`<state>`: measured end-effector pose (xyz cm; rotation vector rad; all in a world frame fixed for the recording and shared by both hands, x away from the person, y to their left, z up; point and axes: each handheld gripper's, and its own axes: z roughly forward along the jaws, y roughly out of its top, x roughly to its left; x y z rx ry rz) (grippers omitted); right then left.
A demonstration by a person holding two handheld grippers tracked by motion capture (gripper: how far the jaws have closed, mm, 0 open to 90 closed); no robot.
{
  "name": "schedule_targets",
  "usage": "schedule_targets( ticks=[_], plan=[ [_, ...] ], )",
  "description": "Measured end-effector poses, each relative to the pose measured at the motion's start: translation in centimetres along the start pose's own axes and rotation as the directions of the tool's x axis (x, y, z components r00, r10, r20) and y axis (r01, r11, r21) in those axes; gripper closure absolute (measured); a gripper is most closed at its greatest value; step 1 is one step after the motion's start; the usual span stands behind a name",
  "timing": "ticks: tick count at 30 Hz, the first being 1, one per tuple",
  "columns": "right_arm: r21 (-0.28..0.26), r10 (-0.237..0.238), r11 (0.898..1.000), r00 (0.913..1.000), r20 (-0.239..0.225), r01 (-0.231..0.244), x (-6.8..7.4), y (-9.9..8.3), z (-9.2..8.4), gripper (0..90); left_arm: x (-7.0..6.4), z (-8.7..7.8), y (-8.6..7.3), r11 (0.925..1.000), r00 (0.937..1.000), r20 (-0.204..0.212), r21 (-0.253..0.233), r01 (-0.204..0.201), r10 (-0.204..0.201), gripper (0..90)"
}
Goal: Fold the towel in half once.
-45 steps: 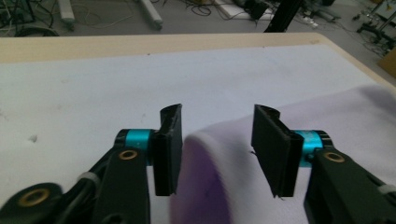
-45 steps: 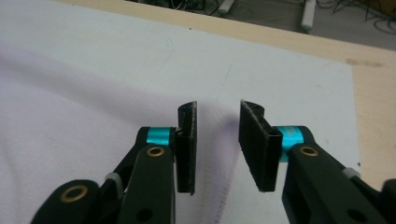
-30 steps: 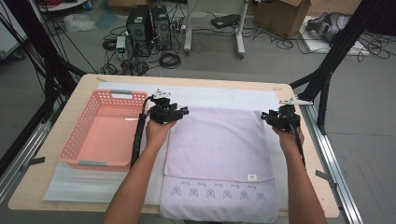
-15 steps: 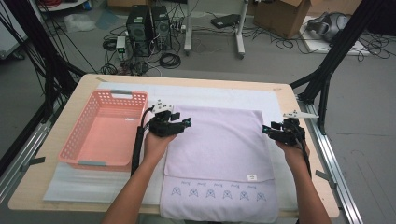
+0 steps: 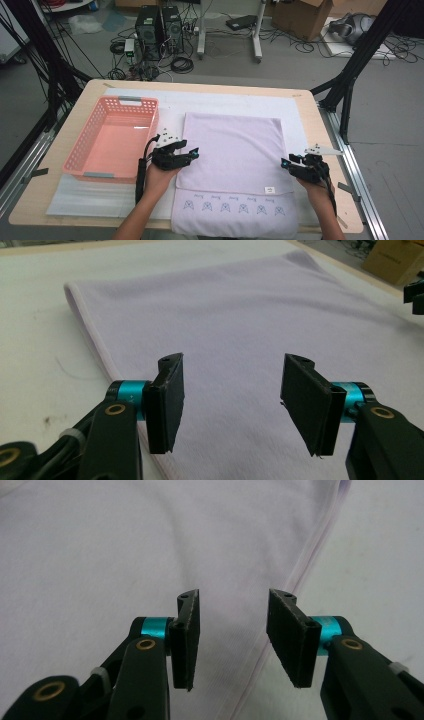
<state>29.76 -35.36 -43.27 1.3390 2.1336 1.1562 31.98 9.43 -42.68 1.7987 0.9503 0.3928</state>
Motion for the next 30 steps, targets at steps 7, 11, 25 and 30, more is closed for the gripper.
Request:
schedule_targets(
  ticks=[7,11,25,30],
  plan=[
    [-0.023,-0.011,1.0,0.9999,-0.003,0.011,1.3,-1.9,-2.0,56.0,-0.5,-1.4,-2.2,0.9995,0.9997,0.004,0.015,0.026,-0.026,42.9],
    [-0.023,-0.011,1.0,0.9999,0.011,0.011,1.8,-2.8,-3.1,56.5,-0.7,-2.4,-3.0,0.9989,0.9994,0.003,0.031,0.035,-0.035,43.2],
    [-0.026,0.014,1.0,0.9999,0.004,-0.014,2.9,-4.9,-5.6,57.6,-1.0,-5.5,-5.4,0.9947,0.9979,0.022,0.084,0.059,-0.061,51.9],
    [-0.03,0.014,0.999,0.9999,0.008,-0.013,2.9,-5.2,-6.2,58.7,-1.2,-5.6,-5.8,0.9898,0.9961,0.02,0.116,0.083,-0.086,55.3]
  ],
)
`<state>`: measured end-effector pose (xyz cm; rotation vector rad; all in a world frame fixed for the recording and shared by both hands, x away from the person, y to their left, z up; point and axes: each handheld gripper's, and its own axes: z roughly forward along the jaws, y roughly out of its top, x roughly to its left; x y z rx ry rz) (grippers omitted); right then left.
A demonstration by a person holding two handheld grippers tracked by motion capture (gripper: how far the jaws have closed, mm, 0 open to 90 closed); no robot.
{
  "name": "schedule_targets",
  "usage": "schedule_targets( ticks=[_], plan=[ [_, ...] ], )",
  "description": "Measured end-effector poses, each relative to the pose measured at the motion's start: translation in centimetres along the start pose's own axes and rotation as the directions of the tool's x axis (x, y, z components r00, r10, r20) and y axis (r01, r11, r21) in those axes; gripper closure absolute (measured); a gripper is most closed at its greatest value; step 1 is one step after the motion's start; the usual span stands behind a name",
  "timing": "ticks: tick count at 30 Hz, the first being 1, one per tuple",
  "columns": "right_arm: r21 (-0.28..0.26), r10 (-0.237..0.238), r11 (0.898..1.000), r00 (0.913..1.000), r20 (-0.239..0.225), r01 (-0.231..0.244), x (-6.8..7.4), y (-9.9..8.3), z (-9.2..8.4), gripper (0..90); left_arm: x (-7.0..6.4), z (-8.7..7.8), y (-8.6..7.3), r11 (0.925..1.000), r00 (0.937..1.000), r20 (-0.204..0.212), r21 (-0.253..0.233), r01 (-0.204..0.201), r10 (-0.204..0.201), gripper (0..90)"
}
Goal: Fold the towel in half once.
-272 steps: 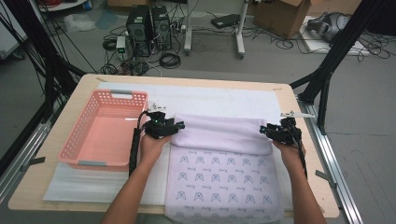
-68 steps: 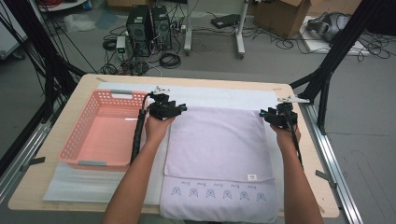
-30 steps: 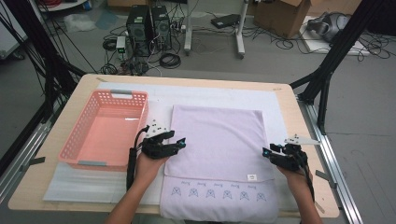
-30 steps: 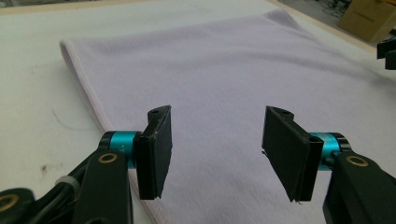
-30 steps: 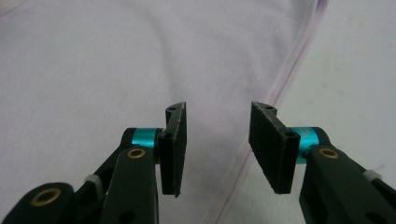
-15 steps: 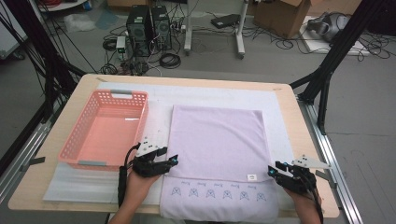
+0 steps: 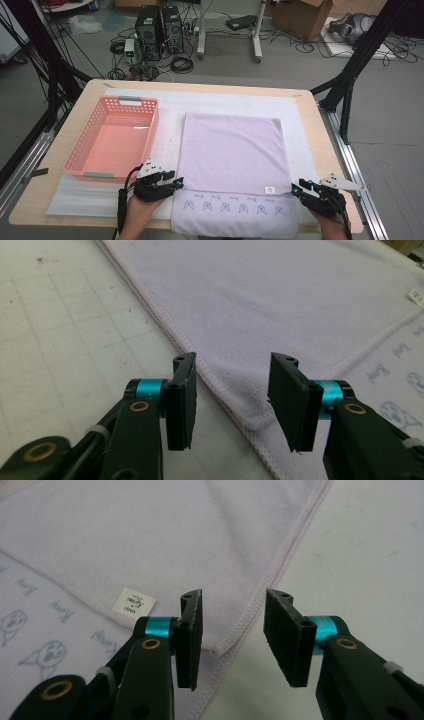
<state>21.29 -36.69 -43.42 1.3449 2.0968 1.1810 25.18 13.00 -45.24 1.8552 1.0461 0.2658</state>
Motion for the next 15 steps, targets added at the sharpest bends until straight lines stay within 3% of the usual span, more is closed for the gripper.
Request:
schedule_targets(
  ticks=[4,7,10,15],
  plan=[
    [0.002,0.007,1.0,1.0,-0.007,-0.006,0.1,-0.3,-0.2,59.3,-0.2,-0.1,-0.2,1.0,0.9999,-0.01,0.0,0.003,-0.003,56.9],
    [0.007,0.007,1.0,0.9999,-0.007,-0.007,0.3,-0.6,-0.5,59.2,-0.6,-0.1,-0.4,0.9995,0.9996,-0.017,0.024,-0.021,0.021,60.7],
    [0.007,0.003,1.0,0.9999,-0.011,-0.003,0.4,-0.8,-0.7,59.3,-1.1,0.0,-0.5,0.9976,0.9974,-0.05,0.049,-0.048,0.051,65.8],
    [0.017,-0.004,1.0,0.9999,-0.01,0.004,0.5,-1.2,-1.0,59.3,-1.8,-0.1,-0.6,0.9965,0.9937,-0.083,0.043,-0.072,0.075,74.3]
  ],
)
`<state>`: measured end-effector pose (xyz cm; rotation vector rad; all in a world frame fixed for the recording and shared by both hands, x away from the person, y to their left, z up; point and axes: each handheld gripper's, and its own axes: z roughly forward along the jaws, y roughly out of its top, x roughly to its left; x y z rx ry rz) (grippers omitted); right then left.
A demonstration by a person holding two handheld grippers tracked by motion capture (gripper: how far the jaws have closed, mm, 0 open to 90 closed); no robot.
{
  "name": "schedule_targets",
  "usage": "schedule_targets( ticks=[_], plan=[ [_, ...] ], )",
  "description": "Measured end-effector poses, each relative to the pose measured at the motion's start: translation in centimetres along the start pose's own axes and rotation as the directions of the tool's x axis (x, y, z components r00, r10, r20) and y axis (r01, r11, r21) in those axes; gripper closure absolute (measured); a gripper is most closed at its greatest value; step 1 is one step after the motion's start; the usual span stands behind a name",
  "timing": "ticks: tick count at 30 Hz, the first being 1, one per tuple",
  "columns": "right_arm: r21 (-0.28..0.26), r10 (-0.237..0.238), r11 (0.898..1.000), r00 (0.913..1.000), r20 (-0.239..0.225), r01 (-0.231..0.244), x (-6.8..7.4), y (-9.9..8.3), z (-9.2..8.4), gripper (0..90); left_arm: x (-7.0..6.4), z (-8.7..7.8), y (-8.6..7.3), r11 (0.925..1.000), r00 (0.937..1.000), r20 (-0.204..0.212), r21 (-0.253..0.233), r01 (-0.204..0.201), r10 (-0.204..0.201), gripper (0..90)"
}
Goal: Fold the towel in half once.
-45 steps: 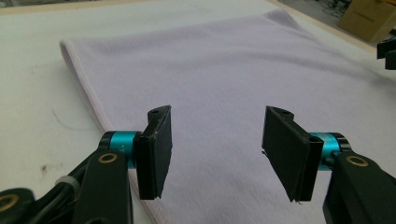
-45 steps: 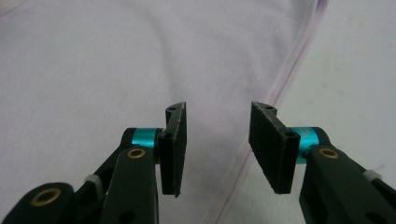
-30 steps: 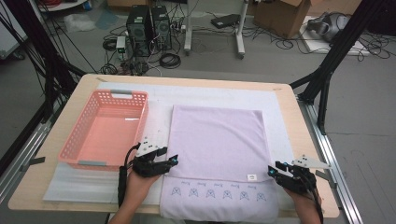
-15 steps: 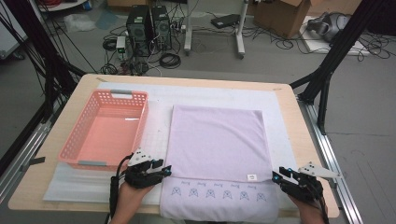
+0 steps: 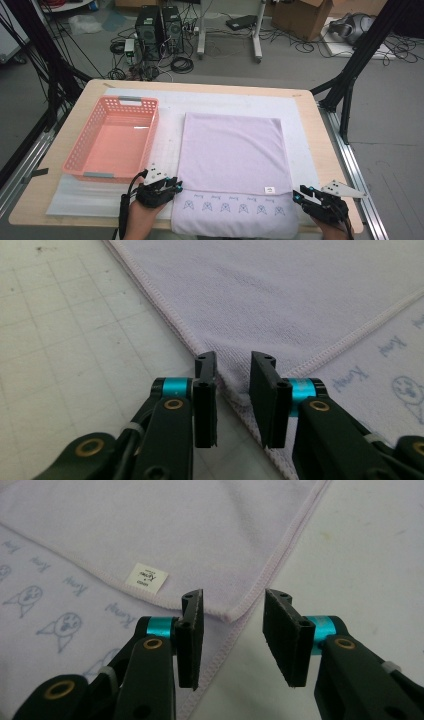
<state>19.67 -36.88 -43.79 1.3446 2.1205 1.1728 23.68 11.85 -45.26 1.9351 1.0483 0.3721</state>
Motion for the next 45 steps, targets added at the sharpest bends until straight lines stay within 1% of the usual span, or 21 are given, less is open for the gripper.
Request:
schedule_targets(
  ticks=[2,3,4,6,9,10,12,16,18,20,22,23,25,27,30,31,33,34,37,41,45],
  plan=[
    [0.002,0.0,1.0,1.0,0.001,0.0,0.0,-0.1,-0.1,59.3,-0.3,-0.2,-0.1,0.9997,0.9997,-0.021,-0.021,-0.015,0.015,82.4],
    [0.001,0.0,1.0,1.0,0.002,0.0,0.1,-0.1,-0.2,59.3,-0.4,-0.3,-0.1,0.9994,0.9995,-0.027,-0.028,-0.019,0.018,84.4],
    [0.001,0.002,1.0,1.0,0.001,-0.002,0.1,-0.1,-0.2,59.3,-0.5,-0.4,-0.1,0.999,0.9993,-0.028,-0.035,-0.026,0.025,85.1],
    [-0.001,-0.005,1.0,1.0,0.0,0.005,0.1,-0.2,-0.2,59.4,-0.5,-0.6,0.0,0.9988,0.9996,-0.019,-0.044,-0.024,0.023,86.1],
    [0.007,-0.006,1.0,1.0,-0.004,0.006,0.1,-0.2,0.0,59.3,-0.4,-0.7,0.0,0.998,1.0,0.007,-0.063,-0.004,0.005,87.1],
    [0.006,-0.004,1.0,1.0,-0.006,0.004,0.2,-0.2,0.0,59.3,-0.5,-0.8,0.1,0.9966,0.9998,0.018,-0.083,0.004,-0.002,87.2],
    [0.006,-0.01,1.0,0.9999,-0.008,0.01,0.2,-0.2,0.2,58.8,-0.6,-1.0,0.2,0.9955,0.9997,0.024,-0.095,0.001,0.002,87.5],
    [0.028,-0.01,1.0,0.9996,0.027,0.009,0.3,-0.2,0.4,59.7,-0.7,-0.9,0.2,0.9957,0.9995,0.031,-0.093,-0.005,0.008,87.7],
    [0.025,-0.001,1.0,0.9996,0.03,0.0,0.4,-0.1,0.5,60.1,-0.7,-0.9,0.2,0.9958,0.9995,0.032,-0.092,0.0,0.003,87.7],
    [0.01,-0.013,1.0,0.9997,0.022,0.013,0.6,0.1,0.5,60.0,-0.7,-1.0,0.2,0.9957,0.9993,0.036,-0.093,0.007,-0.004,87.7],
    [0.004,-0.053,0.999,0.9986,-0.002,0.053,1.0,0.2,0.7,59.9,-0.6,-1.0,0.2,0.9957,0.9993,0.036,-0.091,0.015,-0.012,87.8],
    [0.015,-0.074,0.997,0.9972,-0.002,0.074,1.2,0.3,0.9,59.8,-0.6,-1.0,0.2,0.9958,0.9991,0.04,-0.09,0.02,-0.016,87.7],
    [0.035,-0.088,0.996,0.9961,0.0,0.088,1.5,0.3,1.4,60.0,-0.5,-1.0,0.2,0.9956,0.9991,0.038,-0.09,0.025,-0.021,87.8],
    [0.048,-0.097,0.994,0.9952,0.011,0.096,1.6,0.3,1.9,64.9,-0.5,-1.0,0.2,0.995,0.9985,0.044,-0.094,0.035,-0.031,87.8],
    [0.08,-0.148,0.986,0.9885,0.03,0.146,1.5,0.4,2.5,84.0,-0.5,-1.0,0.2,0.9953,0.9984,0.047,-0.09,0.035,-0.031,87.9],
    [0.083,-0.162,0.984,0.9861,0.037,0.158,1.4,0.4,2.5,86.5,-0.5,-1.0,0.2,0.9952,0.9984,0.045,-0.09,0.037,-0.033,88.1],
    [0.087,-0.155,0.984,0.9875,0.028,0.152,1.3,0.5,2.5,87.0,-0.5,-1.1,0.1,0.9952,0.9985,0.043,-0.091,0.036,-0.032,88.2],
    [0.077,-0.157,0.985,0.9872,0.025,0.155,1.1,0.4,2.5,87.3,-0.5,-1.1,0.1,0.9947,0.9983,0.045,-0.094,0.042,-0.037,88.2],
    [0.075,-0.159,0.985,0.9869,0.028,0.157,1.2,0.4,2.3,87.8,-0.4,-1.3,0.1,0.9932,0.9973,0.054,-0.103,0.055,-0.05,88.3],
    [0.05,-0.15,0.987,0.9885,0.017,0.149,1.2,0.2,1.6,88.0,-0.5,-1.7,0.1,0.9914,0.9967,0.058,-0.114,0.064,-0.057,88.4],
    [0.03,-0.129,0.991,0.9916,0.008,0.129,1.2,0.1,0.9,88.1,-0.7,-2.1,0.0,0.9899,0.9963,0.063,-0.125,0.067,-0.059,88.4]
  ],
)
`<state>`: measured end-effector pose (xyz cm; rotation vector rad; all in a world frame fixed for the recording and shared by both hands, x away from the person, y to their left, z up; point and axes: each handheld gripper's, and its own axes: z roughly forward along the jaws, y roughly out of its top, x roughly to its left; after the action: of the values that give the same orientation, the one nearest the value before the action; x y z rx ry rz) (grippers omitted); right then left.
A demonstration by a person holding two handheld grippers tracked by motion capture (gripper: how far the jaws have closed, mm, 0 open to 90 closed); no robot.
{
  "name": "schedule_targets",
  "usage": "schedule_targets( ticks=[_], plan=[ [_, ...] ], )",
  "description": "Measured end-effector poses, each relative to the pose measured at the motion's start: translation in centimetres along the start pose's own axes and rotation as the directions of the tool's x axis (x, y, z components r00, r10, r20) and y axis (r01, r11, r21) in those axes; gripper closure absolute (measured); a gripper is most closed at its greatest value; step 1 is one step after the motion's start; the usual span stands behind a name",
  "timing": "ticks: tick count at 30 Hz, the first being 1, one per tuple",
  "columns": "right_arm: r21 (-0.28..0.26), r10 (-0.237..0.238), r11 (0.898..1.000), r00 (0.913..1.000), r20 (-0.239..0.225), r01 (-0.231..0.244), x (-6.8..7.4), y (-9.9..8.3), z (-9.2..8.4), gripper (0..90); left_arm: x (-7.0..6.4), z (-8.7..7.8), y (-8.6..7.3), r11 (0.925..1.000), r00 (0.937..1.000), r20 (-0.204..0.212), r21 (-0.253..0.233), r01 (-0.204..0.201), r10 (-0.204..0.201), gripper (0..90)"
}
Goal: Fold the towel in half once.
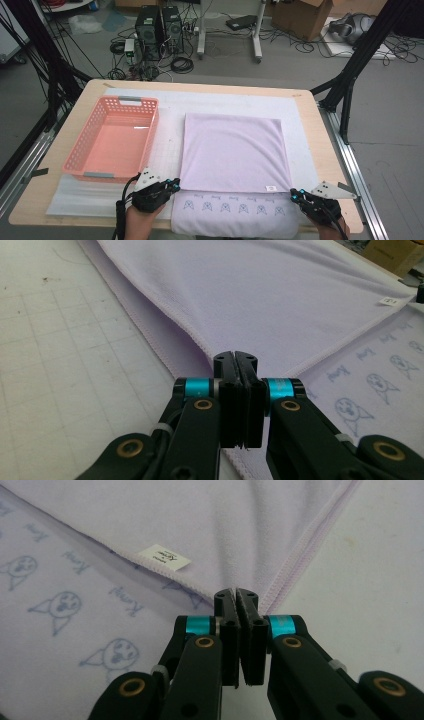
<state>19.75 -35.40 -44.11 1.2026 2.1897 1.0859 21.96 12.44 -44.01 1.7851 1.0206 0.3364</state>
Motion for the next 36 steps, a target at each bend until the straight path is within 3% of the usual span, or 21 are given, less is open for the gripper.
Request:
schedule_targets(
  ticks=[8,26,36],
  plan=[
    [-0.002,-0.007,1.0,0.9999,-0.01,0.007,0.9,-0.6,-1.1,88.1,-0.9,-1.5,-0.7,0.9999,1.0,-0.005,-0.013,0.003,-0.004,88.4],
    [-0.016,-0.032,0.999,0.9986,-0.041,0.032,3.9,-3.4,-5.5,88.1,-4.7,-5.6,-3.7,0.9992,0.9995,-0.022,-0.032,0.024,-0.024,88.5],
    [-0.011,-0.034,0.999,0.9975,-0.062,0.033,5.7,-4.8,-7.7,88.1,-6.2,-8.1,-5.4,0.9993,0.9996,-0.006,-0.022,0.029,-0.029,88.5]
  ],
)
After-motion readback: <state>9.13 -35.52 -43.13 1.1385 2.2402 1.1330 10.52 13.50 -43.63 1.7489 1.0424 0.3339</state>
